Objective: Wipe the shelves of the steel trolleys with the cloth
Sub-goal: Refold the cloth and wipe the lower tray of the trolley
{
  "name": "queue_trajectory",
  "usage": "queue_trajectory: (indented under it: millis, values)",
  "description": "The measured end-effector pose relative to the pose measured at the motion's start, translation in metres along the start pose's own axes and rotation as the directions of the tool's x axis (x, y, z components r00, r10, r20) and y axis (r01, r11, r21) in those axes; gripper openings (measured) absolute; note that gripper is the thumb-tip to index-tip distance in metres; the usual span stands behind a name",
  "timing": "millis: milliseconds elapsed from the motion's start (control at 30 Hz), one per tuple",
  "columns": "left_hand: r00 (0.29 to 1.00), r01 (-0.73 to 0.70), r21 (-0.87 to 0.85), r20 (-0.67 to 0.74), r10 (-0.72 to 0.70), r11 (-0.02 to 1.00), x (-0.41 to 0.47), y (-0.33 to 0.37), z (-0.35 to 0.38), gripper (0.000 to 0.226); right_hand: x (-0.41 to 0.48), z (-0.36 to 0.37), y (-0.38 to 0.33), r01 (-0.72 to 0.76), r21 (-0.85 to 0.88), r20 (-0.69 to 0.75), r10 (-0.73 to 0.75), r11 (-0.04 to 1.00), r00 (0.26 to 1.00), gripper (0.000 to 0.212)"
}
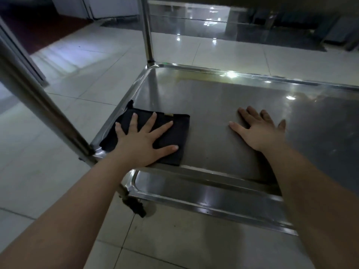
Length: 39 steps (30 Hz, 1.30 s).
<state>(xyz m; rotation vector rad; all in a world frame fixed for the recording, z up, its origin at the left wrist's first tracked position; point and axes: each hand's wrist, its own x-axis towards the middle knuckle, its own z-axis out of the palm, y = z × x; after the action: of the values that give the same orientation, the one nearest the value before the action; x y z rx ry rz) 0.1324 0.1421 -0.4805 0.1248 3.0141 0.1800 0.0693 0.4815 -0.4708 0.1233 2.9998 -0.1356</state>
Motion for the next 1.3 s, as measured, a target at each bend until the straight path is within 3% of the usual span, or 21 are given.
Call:
queue_trajectory:
  millis: [100,233,300,567,1100,1300]
  values:
    - [1.000,-0.007,-0.008,0.005,0.007,1.000,-0.009,0.005,-0.001,0.074,-0.003,-0.009,-0.033,-0.108,0.039,0.062,0.105,0.993,0.992,0.069]
    - [0.999,0.008,-0.028,0.039,-0.007,1.000,-0.020,0.007,-0.010,0.078,-0.028,-0.001,-0.118,0.141,0.056,0.046,-0.143,0.988,0.989,0.061]
    - [0.997,0.038,-0.021,0.072,-0.037,0.999,-0.029,0.005,-0.011,0.079,-0.035,0.009,-0.136,0.163,0.011,0.039,-0.163,0.987,0.986,0.058]
    - [0.991,0.064,-0.038,0.124,-0.059,0.997,-0.034,-0.010,-0.010,0.082,-0.017,0.012,-0.109,0.237,-0.088,0.024,-0.236,0.967,0.971,0.068]
    - [0.999,-0.024,0.038,0.032,0.023,0.999,0.168,-0.005,-0.040,0.099,-0.012,0.026,-0.110,0.235,-0.095,-0.048,-0.241,0.967,0.969,0.073]
    - [0.999,-0.034,0.052,0.039,0.032,0.998,0.174,-0.004,-0.042,0.095,-0.009,0.028,-0.108,0.219,-0.059,-0.069,-0.223,0.974,0.972,0.074]
